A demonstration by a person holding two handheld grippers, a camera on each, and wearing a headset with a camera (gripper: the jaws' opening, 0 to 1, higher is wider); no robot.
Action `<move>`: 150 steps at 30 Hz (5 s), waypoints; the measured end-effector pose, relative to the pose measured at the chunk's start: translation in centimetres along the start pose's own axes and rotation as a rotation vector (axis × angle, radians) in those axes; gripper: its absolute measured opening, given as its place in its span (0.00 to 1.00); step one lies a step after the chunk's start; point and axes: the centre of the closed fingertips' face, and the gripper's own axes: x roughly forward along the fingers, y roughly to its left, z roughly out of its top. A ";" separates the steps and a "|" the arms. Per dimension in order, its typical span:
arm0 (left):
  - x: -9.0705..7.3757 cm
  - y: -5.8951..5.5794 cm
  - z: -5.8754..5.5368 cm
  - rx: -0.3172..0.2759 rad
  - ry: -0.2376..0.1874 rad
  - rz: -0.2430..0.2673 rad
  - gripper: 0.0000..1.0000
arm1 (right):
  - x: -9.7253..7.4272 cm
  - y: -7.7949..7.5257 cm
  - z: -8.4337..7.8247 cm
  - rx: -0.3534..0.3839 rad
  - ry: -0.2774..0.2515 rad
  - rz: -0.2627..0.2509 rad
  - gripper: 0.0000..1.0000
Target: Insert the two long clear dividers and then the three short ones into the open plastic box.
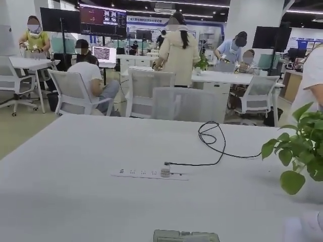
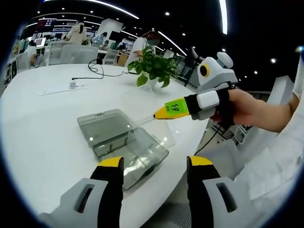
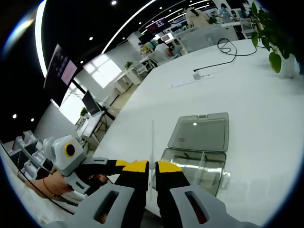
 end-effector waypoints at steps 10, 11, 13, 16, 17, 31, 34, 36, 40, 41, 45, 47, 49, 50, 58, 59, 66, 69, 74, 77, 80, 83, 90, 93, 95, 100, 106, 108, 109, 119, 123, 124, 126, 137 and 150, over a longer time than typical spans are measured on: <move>-1.4 0.6 -1.3 0.080 0.019 -0.033 0.65 | 0.4 -0.5 0.1 0.017 0.050 -0.052 0.07; -1.4 0.6 -1.5 0.086 0.024 -0.036 0.66 | 0.4 -0.6 0.2 0.019 0.054 -0.057 0.07; -1.6 0.7 -1.9 0.108 0.035 -0.042 0.70 | 0.5 -0.6 0.2 0.019 0.069 -0.068 0.07; -1.9 0.8 -2.2 0.120 0.042 -0.053 0.73 | 0.6 -0.8 0.1 0.019 0.090 -0.088 0.07; -2.0 0.9 -2.4 0.127 0.047 -0.055 0.74 | 0.7 -1.0 0.1 0.017 0.098 -0.097 0.07; -2.4 1.6 -4.2 0.231 0.082 -0.094 0.92 | 2.3 -2.4 -0.5 0.047 0.235 -0.199 0.07; -2.4 2.0 -4.6 0.250 0.091 -0.096 0.95 | 2.8 -2.6 -1.4 0.077 0.271 -0.215 0.07; -2.4 2.1 -4.6 0.246 0.089 -0.100 0.94 | 3.2 -2.8 -2.0 0.098 0.290 -0.224 0.07; -2.3 2.2 -4.5 0.248 0.077 -0.109 0.94 | 3.6 -3.3 -2.6 0.148 0.310 -0.250 0.07; -2.2 2.3 -4.6 0.252 0.078 -0.112 0.94 | 3.7 -3.5 -2.7 0.160 0.314 -0.257 0.07; -2.1 2.5 -4.7 0.255 0.073 -0.126 0.94 | 4.2 -3.6 -3.5 0.181 0.347 -0.269 0.07; -2.0 2.6 -4.9 0.252 0.074 -0.130 0.94 | 4.3 -3.8 -3.9 0.179 0.364 -0.283 0.07; -2.0 2.6 -4.9 0.250 0.071 -0.134 0.93 | 4.5 -4.0 -4.2 0.202 0.374 -0.290 0.07; -2.0 2.6 -4.9 0.249 0.067 -0.135 0.93 | 4.6 -4.1 -4.4 0.202 0.380 -0.298 0.07; -2.1 2.8 -5.0 0.233 0.048 -0.140 0.92 | 5.3 -4.9 -5.5 0.205 0.421 -0.333 0.07; -2.2 2.8 -5.1 0.229 0.045 -0.139 0.92 | 5.4 -4.9 -5.6 0.208 0.423 -0.333 0.07; -2.3 2.8 -5.2 0.215 0.037 -0.133 0.92 | 5.8 -5.2 -6.0 0.192 0.445 -0.347 0.07; -2.3 2.7 -5.1 0.207 0.030 -0.135 0.92 | 5.9 -5.3 -6.1 0.182 0.452 -0.355 0.07; -2.3 2.6 -5.1 0.205 0.027 -0.137 0.92 | 5.9 -5.5 -6.2 0.176 0.457 -0.360 0.07; -2.2 2.6 -5.1 0.204 0.026 -0.137 0.92 | 5.9 -5.8 -6.3 0.165 0.459 -0.368 0.07; -2.2 2.6 -5.1 0.202 0.025 -0.136 0.91 | 6.0 -5.7 -6.2 0.161 0.457 -0.363 0.07; -2.2 2.6 -5.0 0.200 0.023 -0.137 0.91 | 6.0 -5.6 -6.1 0.146 0.460 -0.363 0.07; -2.1 2.6 -5.1 0.200 0.025 -0.138 0.91 | 6.0 -5.7 -6.0 0.145 0.454 -0.360 0.07; -2.2 2.5 -5.1 0.200 0.027 -0.138 0.91 | 6.1 -5.6 -6.0 0.133 0.454 -0.357 0.07; -2.2 2.6 -5.2 0.198 0.028 -0.137 0.91 | 6.2 -5.6 -6.1 0.124 0.455 -0.359 0.07; -2.2 2.6 -5.4 0.203 0.032 -0.136 0.92 | 6.3 -5.6 -6.0 0.094 0.468 -0.364 0.07; -2.2 2.6 -5.5 0.198 0.032 -0.137 0.92 | 6.6 -5.3 -6.1 0.024 0.495 -0.374 0.07; -2.2 2.6 -5.5 0.196 0.032 -0.136 0.92 | 6.8 -5.2 -6.1 0.021 0.497 -0.372 0.07; -2.2 2.6 -5.5 0.197 0.032 -0.136 0.91 | 6.8 -5.3 -6.3 0.006 0.508 -0.377 0.07; -2.2 2.6 -5.5 0.195 0.030 -0.132 0.91 | 7.6 -4.9 -6.5 -0.045 0.521 -0.362 0.08; -2.2 2.6 -5.6 0.197 0.035 -0.134 0.93 | 8.2 -5.1 -6.9 -0.059 0.528 -0.352 0.08; -2.2 2.6 -5.6 0.198 0.034 -0.134 0.93 | 8.3 -5.2 -7.0 -0.058 0.529 -0.350 0.08; -2.1 2.7 -5.6 0.197 0.035 -0.134 0.94 | 8.3 -5.3 -7.1 -0.056 0.532 -0.343 0.09; -1.8 2.6 -5.8 0.202 0.049 -0.138 0.96 | 8.7 -5.9 -7.8 -0.037 0.527 -0.316 0.09; -1.9 2.5 -5.0 0.202 0.043 -0.101 0.95 | 8.5 -5.7 -7.9 -0.002 0.472 -0.253 0.11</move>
